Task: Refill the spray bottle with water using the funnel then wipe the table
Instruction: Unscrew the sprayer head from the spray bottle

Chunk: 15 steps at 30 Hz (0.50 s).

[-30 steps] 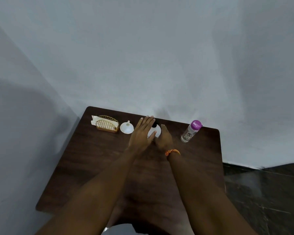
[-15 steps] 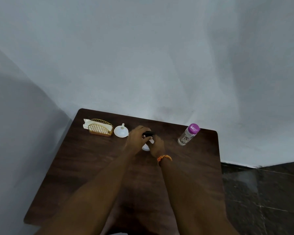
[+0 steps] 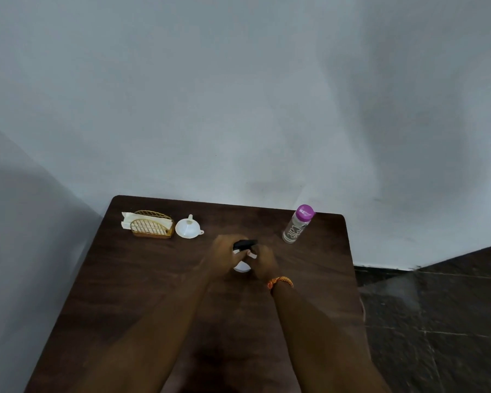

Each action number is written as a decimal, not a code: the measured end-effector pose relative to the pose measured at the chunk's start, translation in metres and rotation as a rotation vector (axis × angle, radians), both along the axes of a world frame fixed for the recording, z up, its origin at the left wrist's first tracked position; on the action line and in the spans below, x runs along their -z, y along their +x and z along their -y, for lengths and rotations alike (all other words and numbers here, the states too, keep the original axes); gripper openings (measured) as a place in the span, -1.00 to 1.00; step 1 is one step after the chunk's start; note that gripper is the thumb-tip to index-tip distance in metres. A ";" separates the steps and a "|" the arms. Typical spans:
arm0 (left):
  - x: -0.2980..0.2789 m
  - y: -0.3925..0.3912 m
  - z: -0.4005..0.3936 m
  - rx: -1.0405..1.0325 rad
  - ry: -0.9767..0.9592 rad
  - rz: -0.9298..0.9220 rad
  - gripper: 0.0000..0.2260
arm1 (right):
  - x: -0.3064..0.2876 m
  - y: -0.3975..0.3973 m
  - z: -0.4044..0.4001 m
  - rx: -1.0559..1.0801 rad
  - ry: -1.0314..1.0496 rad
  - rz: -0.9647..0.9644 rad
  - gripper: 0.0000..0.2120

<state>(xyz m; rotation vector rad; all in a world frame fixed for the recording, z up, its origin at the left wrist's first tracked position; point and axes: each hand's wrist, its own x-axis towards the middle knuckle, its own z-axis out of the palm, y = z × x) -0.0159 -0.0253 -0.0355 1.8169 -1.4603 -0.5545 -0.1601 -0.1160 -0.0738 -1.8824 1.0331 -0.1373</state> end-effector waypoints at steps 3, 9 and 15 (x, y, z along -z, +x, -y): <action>0.000 -0.011 -0.003 -0.004 0.012 -0.001 -0.79 | -0.006 -0.013 -0.006 0.009 0.024 -0.010 -0.70; 0.013 -0.039 -0.014 -0.172 0.072 -0.099 -0.74 | -0.009 -0.037 -0.022 0.029 0.022 -0.018 -0.71; 0.003 -0.047 -0.019 -0.065 0.094 -0.064 -0.78 | -0.007 -0.052 -0.028 0.044 0.055 -0.026 -0.62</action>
